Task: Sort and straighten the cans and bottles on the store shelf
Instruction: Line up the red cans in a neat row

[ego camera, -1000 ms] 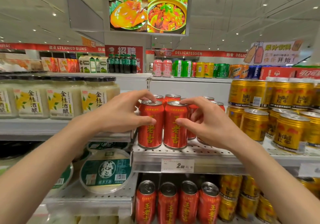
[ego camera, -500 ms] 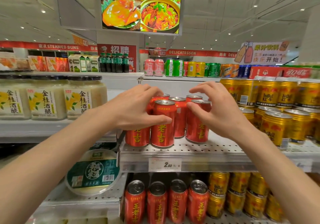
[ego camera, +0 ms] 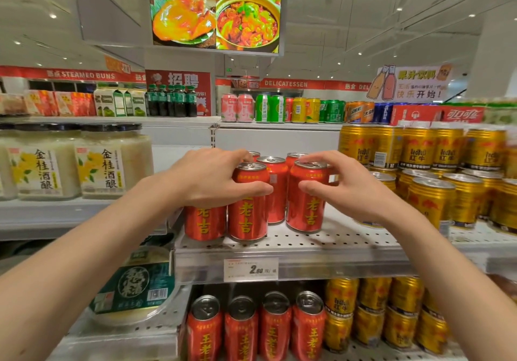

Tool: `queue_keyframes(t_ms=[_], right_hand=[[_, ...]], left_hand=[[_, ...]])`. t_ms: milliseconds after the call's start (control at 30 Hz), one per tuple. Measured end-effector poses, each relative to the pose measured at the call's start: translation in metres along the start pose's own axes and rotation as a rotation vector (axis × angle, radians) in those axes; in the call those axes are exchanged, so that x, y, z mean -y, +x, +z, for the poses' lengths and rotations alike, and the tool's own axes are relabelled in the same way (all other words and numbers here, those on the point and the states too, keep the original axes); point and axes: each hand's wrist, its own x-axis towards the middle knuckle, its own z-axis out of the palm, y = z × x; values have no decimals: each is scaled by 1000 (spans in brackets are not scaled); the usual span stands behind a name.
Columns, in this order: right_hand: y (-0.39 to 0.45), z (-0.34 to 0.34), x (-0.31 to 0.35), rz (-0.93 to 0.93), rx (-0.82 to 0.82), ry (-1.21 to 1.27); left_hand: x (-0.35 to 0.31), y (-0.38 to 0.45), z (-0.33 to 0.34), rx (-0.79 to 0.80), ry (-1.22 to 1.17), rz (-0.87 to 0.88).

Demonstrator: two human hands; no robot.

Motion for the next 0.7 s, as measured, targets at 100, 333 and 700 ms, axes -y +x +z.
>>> queue_keyframes(t_ms=[100,333,700], right_hand=[[-2,-4,2,5,11,0],[-2,-19,-5,78,23,-73],[2,-20,13,-81,-119,-323]], left_hand=[[-2,0,1,-11,4,-3],[-1,0,2,-26,4,-3],[-2,-1,1,-46,-5,4]])
